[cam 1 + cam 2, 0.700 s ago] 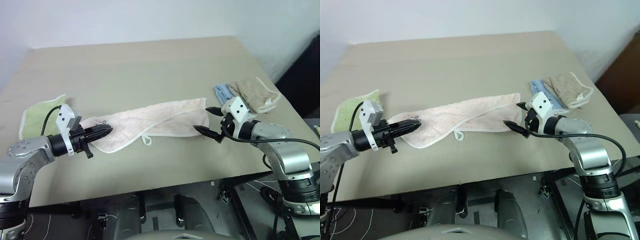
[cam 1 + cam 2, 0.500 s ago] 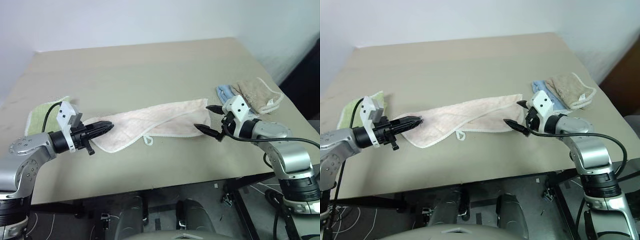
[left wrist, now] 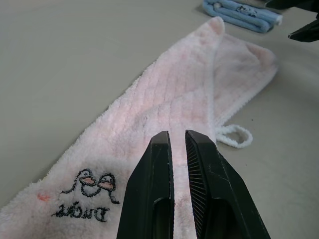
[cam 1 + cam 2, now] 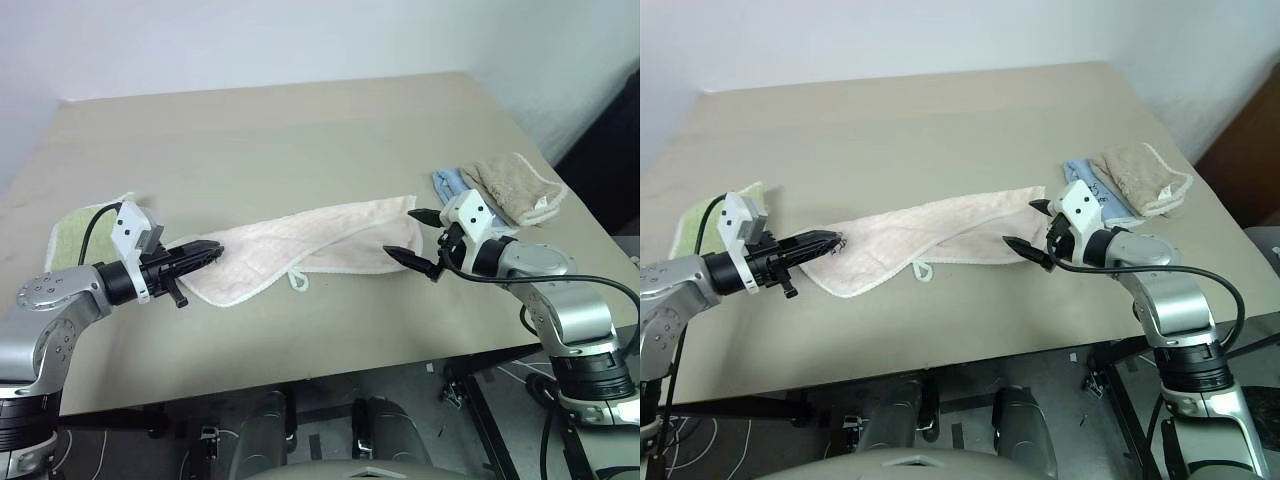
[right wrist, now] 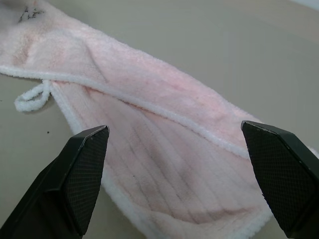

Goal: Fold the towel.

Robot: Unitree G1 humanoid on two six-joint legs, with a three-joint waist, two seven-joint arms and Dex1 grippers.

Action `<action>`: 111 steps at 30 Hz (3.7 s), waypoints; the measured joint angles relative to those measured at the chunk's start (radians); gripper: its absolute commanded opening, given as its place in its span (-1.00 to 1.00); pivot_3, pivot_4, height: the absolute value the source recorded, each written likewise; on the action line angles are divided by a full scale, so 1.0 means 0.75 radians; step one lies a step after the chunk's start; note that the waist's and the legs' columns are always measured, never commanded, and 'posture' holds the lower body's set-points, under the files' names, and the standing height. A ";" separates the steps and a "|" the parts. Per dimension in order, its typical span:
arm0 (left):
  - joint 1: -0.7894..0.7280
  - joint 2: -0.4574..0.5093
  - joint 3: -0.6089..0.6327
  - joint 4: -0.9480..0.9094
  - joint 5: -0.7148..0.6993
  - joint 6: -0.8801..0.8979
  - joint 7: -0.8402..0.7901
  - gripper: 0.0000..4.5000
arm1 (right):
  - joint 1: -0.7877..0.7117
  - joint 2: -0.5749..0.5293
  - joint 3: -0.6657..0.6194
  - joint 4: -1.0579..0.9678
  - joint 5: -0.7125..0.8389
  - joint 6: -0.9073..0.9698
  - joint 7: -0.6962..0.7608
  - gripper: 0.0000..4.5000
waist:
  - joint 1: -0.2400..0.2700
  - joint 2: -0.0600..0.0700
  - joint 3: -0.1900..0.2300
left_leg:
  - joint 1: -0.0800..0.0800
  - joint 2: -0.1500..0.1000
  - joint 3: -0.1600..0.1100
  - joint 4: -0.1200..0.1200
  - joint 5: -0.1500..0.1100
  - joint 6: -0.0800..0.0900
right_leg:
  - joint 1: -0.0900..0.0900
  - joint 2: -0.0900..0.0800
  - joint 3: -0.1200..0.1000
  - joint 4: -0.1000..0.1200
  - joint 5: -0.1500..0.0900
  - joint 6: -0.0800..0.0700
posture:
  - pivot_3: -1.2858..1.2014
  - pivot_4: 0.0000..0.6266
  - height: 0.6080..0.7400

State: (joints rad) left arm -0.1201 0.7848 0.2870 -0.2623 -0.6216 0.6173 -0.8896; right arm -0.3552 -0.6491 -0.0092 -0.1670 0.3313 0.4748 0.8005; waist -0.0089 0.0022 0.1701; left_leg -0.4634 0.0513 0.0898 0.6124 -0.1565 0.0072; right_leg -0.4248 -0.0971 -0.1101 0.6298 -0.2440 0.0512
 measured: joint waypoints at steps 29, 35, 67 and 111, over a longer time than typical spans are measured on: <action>-0.121 0.288 -0.164 0.246 0.205 -0.313 -0.419 0.22 | -0.140 0.019 0.020 0.230 -0.084 -0.179 0.045 1.00 | -0.003 0.001 0.001 | -0.002 0.001 0.007 -0.007 0.000 0.000 | -0.008 -0.001 0.004 -0.003 0.000 0.000 | 0.03 -0.52 1.00; -0.242 0.370 -0.364 0.437 0.395 -0.580 -0.688 0.98 | -0.140 0.038 0.029 0.231 -0.099 -0.188 0.039 1.00 | 0.003 0.001 0.001 | -0.008 0.001 0.009 -0.007 0.000 0.000 | -0.014 -0.002 0.006 -0.003 0.000 -0.001 | 0.03 -0.52 1.00; -0.728 0.182 -0.869 1.018 0.729 -1.163 -0.963 0.60 | -0.005 0.041 -0.012 0.042 -0.094 -0.100 -0.053 1.00 | 0.000 0.002 0.001 | -0.017 0.014 0.015 0.020 -0.002 0.005 | -0.018 0.011 0.009 0.007 0.009 0.002 | 0.03 -0.52 1.00; -0.223 0.369 -0.383 0.369 0.416 -0.504 -0.807 -0.98 | -0.783 -0.040 0.576 1.469 -1.147 -1.374 -0.459 1.00 | -0.012 0.008 0.006 | -0.019 0.019 0.033 0.020 -0.002 0.005 | -0.024 0.018 0.019 0.006 0.015 0.000 | 0.03 -0.52 1.00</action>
State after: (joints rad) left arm -0.2876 1.0612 -0.0006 0.0144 -0.3096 0.2394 -1.4951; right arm -0.9426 -0.6789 0.4227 0.9350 -0.5293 -0.5555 0.4564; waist -0.0182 0.0082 0.1747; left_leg -0.4779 0.0654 0.1149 0.6271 -0.1580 0.0106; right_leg -0.4431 -0.0834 -0.0955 0.6341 -0.2327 0.0512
